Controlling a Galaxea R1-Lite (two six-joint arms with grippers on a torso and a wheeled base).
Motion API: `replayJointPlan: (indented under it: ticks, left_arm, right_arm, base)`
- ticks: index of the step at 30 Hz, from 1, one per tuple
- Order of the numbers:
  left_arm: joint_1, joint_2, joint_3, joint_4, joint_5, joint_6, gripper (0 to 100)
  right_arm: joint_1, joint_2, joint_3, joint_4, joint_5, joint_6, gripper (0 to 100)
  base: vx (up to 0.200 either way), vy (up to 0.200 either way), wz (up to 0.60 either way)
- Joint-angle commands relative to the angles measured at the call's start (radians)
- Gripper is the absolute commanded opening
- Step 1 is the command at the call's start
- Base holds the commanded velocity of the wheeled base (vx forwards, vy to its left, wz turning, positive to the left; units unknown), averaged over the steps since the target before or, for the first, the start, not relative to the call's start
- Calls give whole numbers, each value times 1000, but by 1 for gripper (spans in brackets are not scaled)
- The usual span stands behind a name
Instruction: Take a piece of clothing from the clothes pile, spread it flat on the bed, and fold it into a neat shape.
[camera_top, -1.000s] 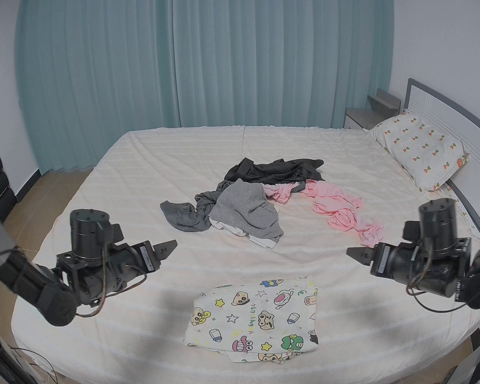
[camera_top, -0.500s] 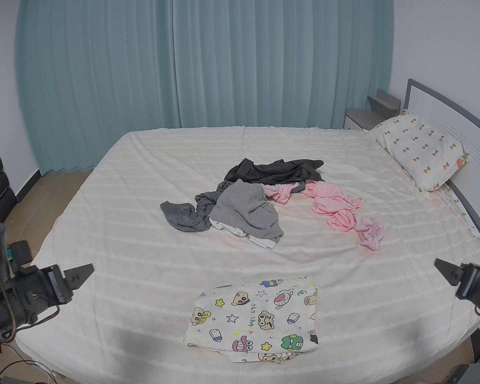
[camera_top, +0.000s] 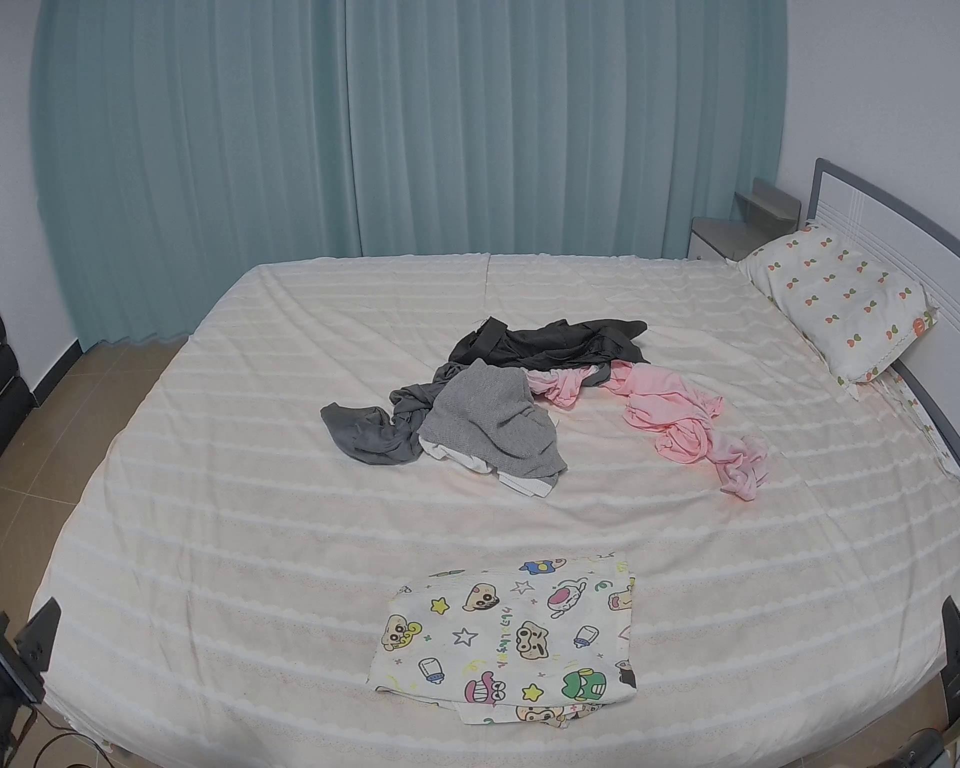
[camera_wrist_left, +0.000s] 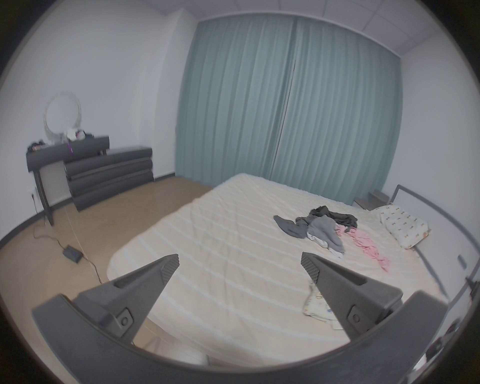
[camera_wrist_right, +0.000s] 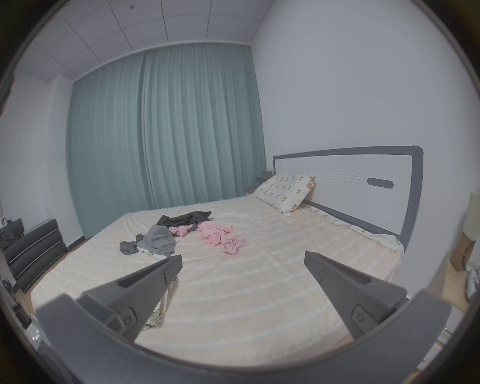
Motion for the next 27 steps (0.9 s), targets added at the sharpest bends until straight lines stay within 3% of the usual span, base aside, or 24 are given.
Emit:
replayJointPlan:
  ticks: [1,4,6,7,8,9,16,22,27]
  left_arm:
    - [62,-329,198,-83,33,163,100]
    - [59,-326,308,-215,-81,201,100]
    - [61,-318,354,-347,-242,221,100]
    - [62,-320,370,-361,-296,224,100]
    - [62,-320,370,-361,-296,224,100]
    - [59,-320,382,-355,-362,273,100]
    - [58,-329,382,-346,-372,279,100]
    - [59,-332,382,-349,-294,241,100]
    - [59,-330,382,-350,-302,278,100]
  right_arm:
    - [-56,-147,200,-196,182,-38,100]
    - [-56,-147,197,-185,207,-69,100]
    - [-58,-146,199,-153,256,-106,100]
    - [-56,-146,194,-121,282,-132,100]
    - [-56,-146,194,-121,282,-132,100]
    - [-58,-146,185,-99,288,-145,100]
    - [-58,-146,194,-124,287,-133,100]
    - [-58,-146,199,-134,294,-142,100]
    - [-56,-147,199,-136,287,-116,100]
  base:
    - [0,0,0]
    - [0,0,0]
    - [0,0,0]
    - [0,0,0]
    - [0,0,0]
    - [0,0,0]
    - [0,0,0]
    - [0,0,0]
    - [0,0,0]
